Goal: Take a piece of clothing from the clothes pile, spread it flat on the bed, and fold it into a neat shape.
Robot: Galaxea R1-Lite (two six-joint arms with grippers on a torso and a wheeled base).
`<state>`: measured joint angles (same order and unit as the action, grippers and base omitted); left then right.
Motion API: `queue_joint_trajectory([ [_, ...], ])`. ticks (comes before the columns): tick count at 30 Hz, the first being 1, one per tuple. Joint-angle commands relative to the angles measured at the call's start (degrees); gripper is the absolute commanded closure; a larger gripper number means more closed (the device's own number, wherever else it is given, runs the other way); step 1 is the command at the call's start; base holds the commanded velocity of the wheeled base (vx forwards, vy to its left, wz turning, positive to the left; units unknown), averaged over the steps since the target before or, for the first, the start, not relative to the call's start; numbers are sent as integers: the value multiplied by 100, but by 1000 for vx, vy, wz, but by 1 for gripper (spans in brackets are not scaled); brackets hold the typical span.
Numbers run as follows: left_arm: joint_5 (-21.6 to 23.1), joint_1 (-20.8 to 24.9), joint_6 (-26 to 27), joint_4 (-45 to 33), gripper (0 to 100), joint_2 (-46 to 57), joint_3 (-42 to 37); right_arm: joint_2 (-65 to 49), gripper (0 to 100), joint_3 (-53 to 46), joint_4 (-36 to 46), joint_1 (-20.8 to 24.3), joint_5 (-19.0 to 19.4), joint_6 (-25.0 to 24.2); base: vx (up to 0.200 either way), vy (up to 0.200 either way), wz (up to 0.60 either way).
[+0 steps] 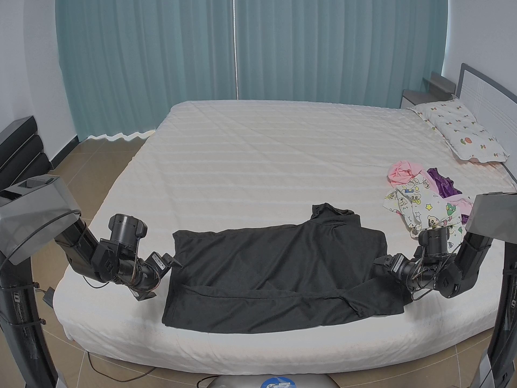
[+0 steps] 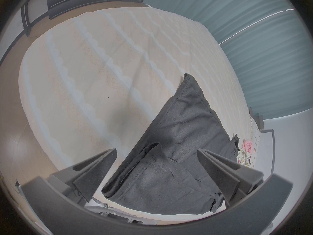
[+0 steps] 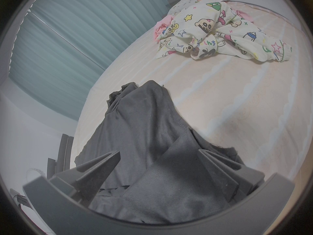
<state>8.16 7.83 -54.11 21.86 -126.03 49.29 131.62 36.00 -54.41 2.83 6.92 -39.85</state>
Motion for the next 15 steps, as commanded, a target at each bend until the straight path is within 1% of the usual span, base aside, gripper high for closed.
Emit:
queue_joint_trajectory([
  [1, 2, 0, -3, 3, 0, -10, 2, 92, 0, 48, -44, -125, 2, 215, 0, 0, 0],
  [4, 2, 0, -3, 3, 0, -10, 2, 109, 0, 48, -132, -177, 28, 294, 0, 0, 0],
  [11, 2, 0, -3, 3, 0, -10, 2, 303, 0, 56, -281, -125, 28, 311, 0, 0, 0],
  [12, 2, 0, -3, 3, 0, -10, 2, 338, 100, 56, -290, -125, 28, 311, 0, 0, 0],
  [15, 2, 0, -3, 3, 0, -10, 2, 443, 100, 56, -395, -107, 11, 346, 0, 0, 0],
])
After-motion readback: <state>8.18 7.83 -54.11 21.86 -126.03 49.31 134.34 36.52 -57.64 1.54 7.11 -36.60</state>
